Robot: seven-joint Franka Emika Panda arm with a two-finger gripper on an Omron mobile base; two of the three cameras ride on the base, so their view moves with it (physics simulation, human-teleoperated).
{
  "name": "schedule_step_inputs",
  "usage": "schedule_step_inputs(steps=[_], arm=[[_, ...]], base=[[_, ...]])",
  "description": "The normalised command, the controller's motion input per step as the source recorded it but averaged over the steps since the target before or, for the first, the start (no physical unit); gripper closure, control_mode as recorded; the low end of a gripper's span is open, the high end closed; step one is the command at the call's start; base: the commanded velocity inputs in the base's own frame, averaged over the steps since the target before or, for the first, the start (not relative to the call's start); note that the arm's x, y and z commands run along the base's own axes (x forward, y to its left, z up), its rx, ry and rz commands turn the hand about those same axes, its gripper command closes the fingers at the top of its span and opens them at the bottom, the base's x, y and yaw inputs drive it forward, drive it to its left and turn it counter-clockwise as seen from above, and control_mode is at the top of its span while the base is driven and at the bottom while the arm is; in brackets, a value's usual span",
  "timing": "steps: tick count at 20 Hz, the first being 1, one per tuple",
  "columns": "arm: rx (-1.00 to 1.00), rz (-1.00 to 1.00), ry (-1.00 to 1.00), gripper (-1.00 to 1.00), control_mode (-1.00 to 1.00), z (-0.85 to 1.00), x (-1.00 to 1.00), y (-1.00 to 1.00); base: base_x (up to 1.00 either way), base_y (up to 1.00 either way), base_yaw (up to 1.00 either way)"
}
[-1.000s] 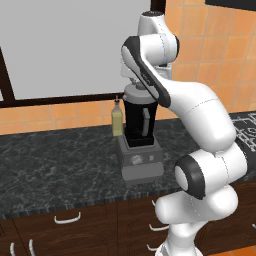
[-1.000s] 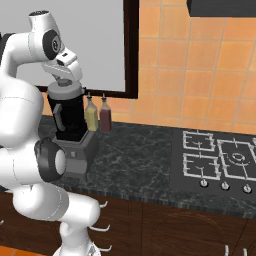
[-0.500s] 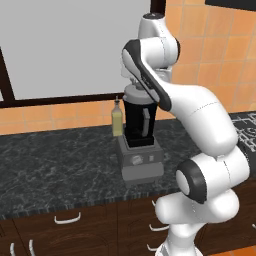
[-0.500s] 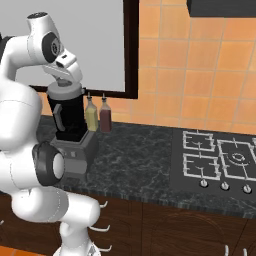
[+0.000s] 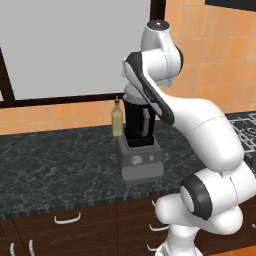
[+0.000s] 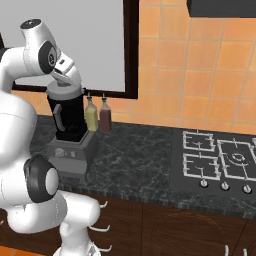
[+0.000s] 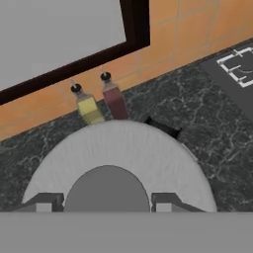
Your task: Close the lid blender by securely placing the lid on top.
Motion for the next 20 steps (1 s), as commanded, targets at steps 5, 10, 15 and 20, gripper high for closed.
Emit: schedule_step_inputs(steps=[5, 10, 15, 20], arm=[[0.00, 0.00, -0.02, -1.00, -1.00, 0.01, 0.00, 0.00], [0.00, 0.00, 0.00, -1.00, -1.00, 0.05, 0.00, 0.00], [0.00, 0.00, 0.00, -1.00, -1.00, 0.09, 0.00, 0.00], [0.00, 0.00, -0.03, -1.00, -1.00, 0.28, -0.05, 0.00]], base=[[0.00, 0.00, 0.00], [0.00, 0.00, 0.00], [0.00, 0.00, 0.00], [0.00, 0.00, 0.00]])
